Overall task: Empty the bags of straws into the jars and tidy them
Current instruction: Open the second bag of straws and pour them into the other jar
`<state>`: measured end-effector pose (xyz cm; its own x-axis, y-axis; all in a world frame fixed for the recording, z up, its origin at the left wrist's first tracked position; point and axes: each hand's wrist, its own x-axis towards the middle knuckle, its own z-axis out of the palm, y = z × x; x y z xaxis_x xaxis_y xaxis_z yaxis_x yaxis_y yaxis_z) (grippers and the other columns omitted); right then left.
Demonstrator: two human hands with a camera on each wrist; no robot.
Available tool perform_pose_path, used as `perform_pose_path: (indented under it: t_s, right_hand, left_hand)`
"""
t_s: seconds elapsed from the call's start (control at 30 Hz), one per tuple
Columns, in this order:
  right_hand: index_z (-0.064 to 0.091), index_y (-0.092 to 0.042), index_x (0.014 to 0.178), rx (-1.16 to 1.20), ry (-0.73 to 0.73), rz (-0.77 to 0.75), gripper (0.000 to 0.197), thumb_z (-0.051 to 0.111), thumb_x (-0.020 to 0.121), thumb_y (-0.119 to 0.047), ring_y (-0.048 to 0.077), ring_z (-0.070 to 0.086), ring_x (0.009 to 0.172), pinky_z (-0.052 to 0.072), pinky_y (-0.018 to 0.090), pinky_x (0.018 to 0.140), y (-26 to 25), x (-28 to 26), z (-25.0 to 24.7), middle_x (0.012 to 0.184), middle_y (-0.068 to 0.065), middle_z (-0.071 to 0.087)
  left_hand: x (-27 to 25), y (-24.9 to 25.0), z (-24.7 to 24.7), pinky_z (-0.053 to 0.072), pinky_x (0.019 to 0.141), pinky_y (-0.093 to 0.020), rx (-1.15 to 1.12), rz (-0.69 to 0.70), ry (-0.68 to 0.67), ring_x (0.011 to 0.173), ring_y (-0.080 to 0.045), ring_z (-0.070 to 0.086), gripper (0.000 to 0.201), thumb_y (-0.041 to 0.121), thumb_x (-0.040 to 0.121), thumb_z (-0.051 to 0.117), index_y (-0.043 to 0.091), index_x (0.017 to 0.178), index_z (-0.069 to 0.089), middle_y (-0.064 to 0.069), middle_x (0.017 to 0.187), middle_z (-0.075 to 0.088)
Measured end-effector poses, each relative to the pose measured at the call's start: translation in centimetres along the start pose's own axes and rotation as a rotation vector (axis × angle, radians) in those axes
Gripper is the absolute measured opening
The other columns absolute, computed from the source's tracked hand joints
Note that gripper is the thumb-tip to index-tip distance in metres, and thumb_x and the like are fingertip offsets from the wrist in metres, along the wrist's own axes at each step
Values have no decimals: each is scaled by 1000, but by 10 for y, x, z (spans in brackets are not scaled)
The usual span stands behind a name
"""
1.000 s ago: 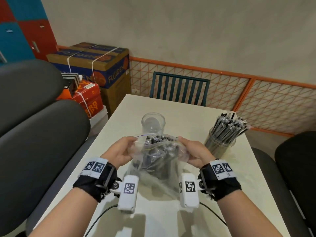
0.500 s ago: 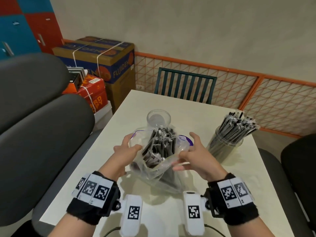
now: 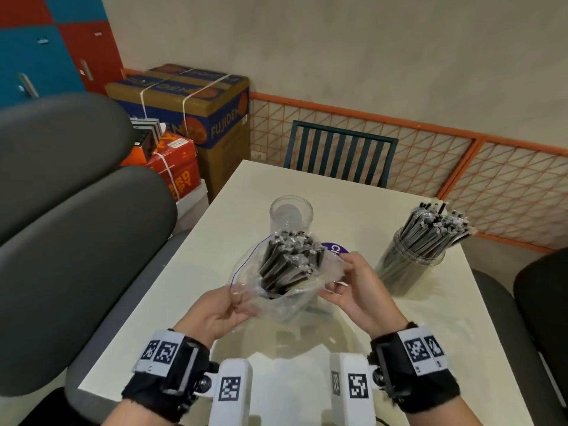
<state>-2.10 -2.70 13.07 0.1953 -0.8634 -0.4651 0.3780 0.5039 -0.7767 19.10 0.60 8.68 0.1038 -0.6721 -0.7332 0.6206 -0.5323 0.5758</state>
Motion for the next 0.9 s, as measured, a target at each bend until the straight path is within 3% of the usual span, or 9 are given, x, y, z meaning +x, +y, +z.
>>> perform_pose_path:
  t_s: [0.07, 0.13, 0.3, 0.37, 0.47, 0.6, 0.73, 0.83, 0.9]
  right_hand:
    - [59, -13, 95, -212, -7, 38, 10, 60, 88, -20, 16, 49, 70, 55, 43, 86, 3, -2, 0, 82, 2, 55]
    - [46, -15, 115, -337, -23, 85, 37, 66, 84, -18, 18, 56, 77, 53, 47, 91, 9, -1, 0, 95, 5, 57]
    - [44, -11, 112, -400, 25, -17, 31, 55, 86, 2, 22, 66, 79, 60, 40, 69, 24, 0, 12, 99, 9, 58]
    - [47, -15, 116, -442, -2, -84, 38, 49, 86, 9, 25, 69, 87, 60, 35, 62, 28, -1, 13, 105, 9, 64]
    - [49, -23, 113, -470, -64, -103, 48, 44, 85, 15, 23, 70, 83, 61, 35, 64, 30, -7, 13, 102, 5, 67]
    - [53, -16, 108, -348, -54, 27, 40, 38, 86, 15, 24, 69, 76, 61, 40, 68, 24, -1, 3, 91, 7, 70]
    - [48, 2, 109, -113, 7, 249, 38, 33, 76, 15, 36, 61, 88, 60, 47, 66, 23, 6, -13, 115, 22, 57]
    - [50, -8, 97, -223, 66, 206, 13, 43, 86, -6, 30, 59, 84, 59, 48, 69, 14, -2, -13, 97, 13, 53]
    - [40, -18, 113, -430, 136, 89, 30, 56, 88, -26, 26, 58, 87, 59, 42, 64, 6, -5, -12, 102, 6, 50]
  left_hand:
    - [-2, -3, 2, 51, 44, -29, 63, 19, 37, 60, -21, 47, 32, -11, 93, 21, 7, 80, 44, -13, 66, 62]
    - [-6, -2, 9, 52, 42, -28, 190, 100, 77, 60, -21, 48, 24, -3, 94, 30, 10, 83, 47, -9, 74, 54]
    - [-13, -4, 27, 44, 59, -29, 489, 237, 8, 66, -20, 52, 22, 26, 90, 53, 10, 77, 58, -5, 71, 56]
    - [-13, -5, 30, 47, 58, -25, 606, 292, -25, 66, -19, 58, 19, 25, 84, 64, 7, 77, 65, -6, 69, 61]
    - [-9, -5, 27, 49, 49, -24, 688, 376, 26, 56, -18, 52, 18, 10, 84, 64, 4, 69, 56, -12, 67, 52]
    - [-10, -1, 22, 53, 44, -23, 537, 359, 43, 51, -22, 55, 16, 2, 91, 48, 1, 77, 54, -14, 70, 56]
    - [-15, -1, 18, 55, 41, -27, 224, 151, -93, 65, -24, 59, 23, -15, 90, 36, 4, 77, 43, -16, 77, 57]
    - [-12, -6, 15, 54, 38, -29, -52, 2, -159, 83, -28, 58, 27, -19, 91, 29, 3, 93, 44, -16, 86, 57]
    - [-5, -9, 11, 54, 42, -28, -101, -3, -166, 81, -29, 62, 29, -18, 91, 31, 3, 106, 43, -18, 90, 57]
